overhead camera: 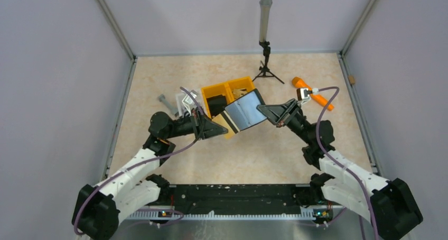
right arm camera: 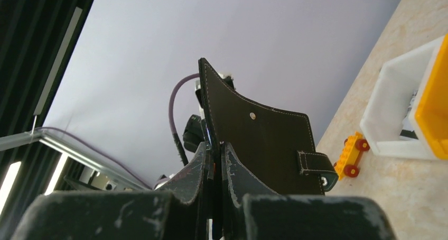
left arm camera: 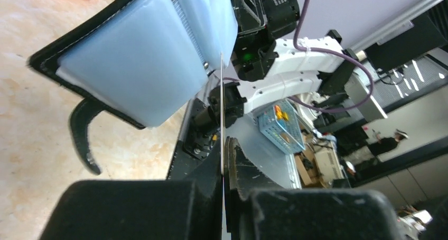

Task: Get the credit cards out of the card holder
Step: Remove the credit card from the card holder, then place the credit card in the storage box.

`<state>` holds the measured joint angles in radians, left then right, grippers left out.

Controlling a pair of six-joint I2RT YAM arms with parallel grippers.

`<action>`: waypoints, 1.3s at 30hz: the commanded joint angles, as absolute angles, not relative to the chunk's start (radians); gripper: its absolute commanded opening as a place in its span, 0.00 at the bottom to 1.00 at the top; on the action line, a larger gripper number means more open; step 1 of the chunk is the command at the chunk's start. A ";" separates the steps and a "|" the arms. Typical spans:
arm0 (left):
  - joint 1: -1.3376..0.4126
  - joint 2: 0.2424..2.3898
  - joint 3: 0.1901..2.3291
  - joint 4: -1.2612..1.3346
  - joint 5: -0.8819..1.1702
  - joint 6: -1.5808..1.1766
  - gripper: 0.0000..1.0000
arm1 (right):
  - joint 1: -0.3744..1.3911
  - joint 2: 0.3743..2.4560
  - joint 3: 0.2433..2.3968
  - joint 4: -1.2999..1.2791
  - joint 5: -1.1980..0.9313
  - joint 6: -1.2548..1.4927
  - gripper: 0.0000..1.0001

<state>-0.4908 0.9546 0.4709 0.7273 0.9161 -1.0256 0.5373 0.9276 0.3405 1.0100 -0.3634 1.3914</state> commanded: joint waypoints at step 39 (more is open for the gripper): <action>-0.925 2.281 2.161 -0.910 -0.943 0.332 0.00 | 0.457 0.144 0.695 -0.294 0.543 0.450 0.00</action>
<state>-0.9291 2.2620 2.1059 -0.8661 -0.7891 0.1726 0.4622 0.1974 0.6380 -0.2672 0.4294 0.4953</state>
